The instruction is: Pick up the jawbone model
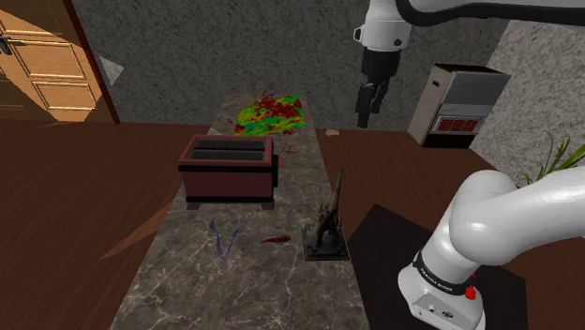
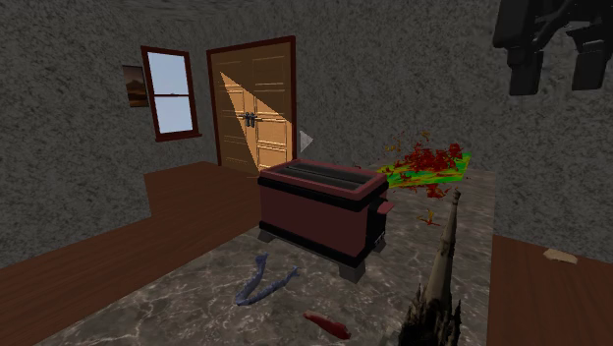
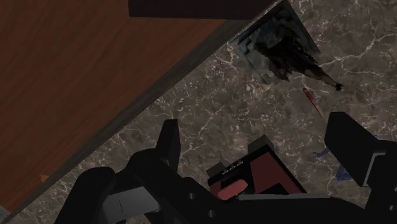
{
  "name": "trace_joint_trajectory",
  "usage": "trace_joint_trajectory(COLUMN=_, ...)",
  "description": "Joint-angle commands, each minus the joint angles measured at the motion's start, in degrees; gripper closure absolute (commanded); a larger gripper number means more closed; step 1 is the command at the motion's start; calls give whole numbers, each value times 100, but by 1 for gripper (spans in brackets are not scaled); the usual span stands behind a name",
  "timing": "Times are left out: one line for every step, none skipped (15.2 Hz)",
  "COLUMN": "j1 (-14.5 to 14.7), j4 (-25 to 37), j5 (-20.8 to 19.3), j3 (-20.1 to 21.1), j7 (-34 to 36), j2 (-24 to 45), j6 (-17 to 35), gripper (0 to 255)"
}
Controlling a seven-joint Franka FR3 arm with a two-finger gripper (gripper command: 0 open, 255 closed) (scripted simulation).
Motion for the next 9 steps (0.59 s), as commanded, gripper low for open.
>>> trace_joint_trajectory(j1=0, j4=0, j5=0, j3=0, j7=0, j2=0, j6=0, gripper=0)
trace_joint_trajectory(j1=16, j4=-93, j5=66, j3=106, j7=160, j2=47, j6=142, gripper=0)
trace_joint_trajectory(j1=31, j4=-178, j5=130, j3=213, j7=319, j2=103, j6=287, gripper=0)
trace_joint_trajectory(j1=45, j4=-254, j5=192, j3=321, j7=477, j2=169, j6=434, gripper=0)
trace_joint_trajectory(j1=60, j4=-323, j5=252, j3=429, j7=635, j2=246, j6=582, gripper=0)
trace_joint_trajectory(j1=75, j4=-382, j5=308, j3=536, j7=792, j2=332, j6=733, gripper=0)
trace_joint_trajectory(j1=89, j4=-434, j5=361, j3=644, j7=949, j2=428, j6=884, gripper=0)
trace_joint_trajectory(j1=102, j4=-476, j5=410, j3=752, j7=1106, j2=534, j6=1037, gripper=0)
trace_joint_trajectory(j1=113, j4=-509, j5=455, j3=860, j7=1263, j2=649, j6=1191, gripper=0)
